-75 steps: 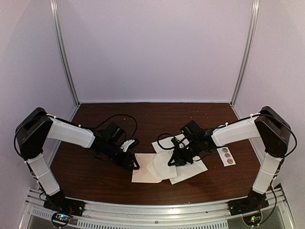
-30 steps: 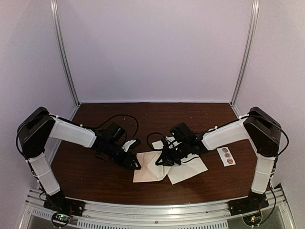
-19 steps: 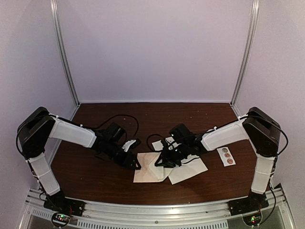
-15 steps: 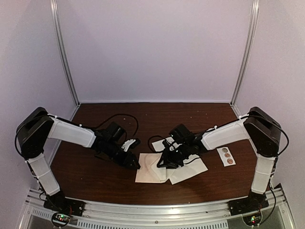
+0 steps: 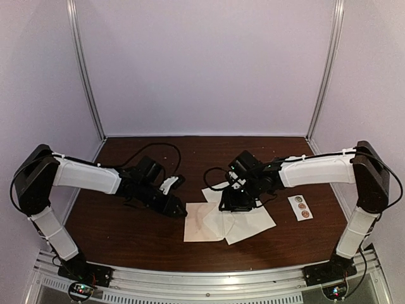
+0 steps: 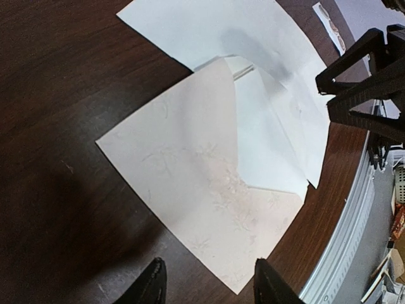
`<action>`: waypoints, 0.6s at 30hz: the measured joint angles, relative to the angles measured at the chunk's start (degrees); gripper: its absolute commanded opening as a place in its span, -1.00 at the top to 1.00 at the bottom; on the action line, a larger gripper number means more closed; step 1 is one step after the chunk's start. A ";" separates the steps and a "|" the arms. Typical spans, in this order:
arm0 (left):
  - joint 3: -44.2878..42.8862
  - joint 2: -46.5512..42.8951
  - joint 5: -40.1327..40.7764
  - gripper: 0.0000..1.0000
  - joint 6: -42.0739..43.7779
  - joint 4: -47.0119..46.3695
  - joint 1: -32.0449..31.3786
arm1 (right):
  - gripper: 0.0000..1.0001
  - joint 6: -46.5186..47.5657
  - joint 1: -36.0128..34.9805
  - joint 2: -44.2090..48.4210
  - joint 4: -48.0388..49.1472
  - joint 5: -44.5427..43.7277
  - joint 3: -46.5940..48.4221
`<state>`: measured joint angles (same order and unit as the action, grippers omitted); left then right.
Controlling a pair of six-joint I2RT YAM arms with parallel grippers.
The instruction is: Place the letter into the envelope and seal it
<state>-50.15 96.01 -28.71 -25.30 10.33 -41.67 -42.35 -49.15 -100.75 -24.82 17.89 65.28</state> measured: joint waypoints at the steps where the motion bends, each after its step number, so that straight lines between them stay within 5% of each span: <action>1: 0.02 0.00 -0.20 0.06 -0.44 -0.33 0.00 | 0.09 0.17 0.00 0.66 -0.76 -0.63 -0.02; 10: 3.13 0.13 -1.16 0.15 -5.27 -5.11 0.00 | 0.31 -2.03 -1.40 4.70 2.82 -0.61 -5.79; 18: 3.76 1.55 -1.84 0.19 -7.19 -7.41 -0.46 | 0.32 -3.56 -2.38 1.90 7.39 1.62 -7.50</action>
<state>-46.39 97.56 -30.55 -32.49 2.92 -42.13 -45.91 -51.53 -98.85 -17.43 19.51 57.78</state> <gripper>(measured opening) 0.408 0.341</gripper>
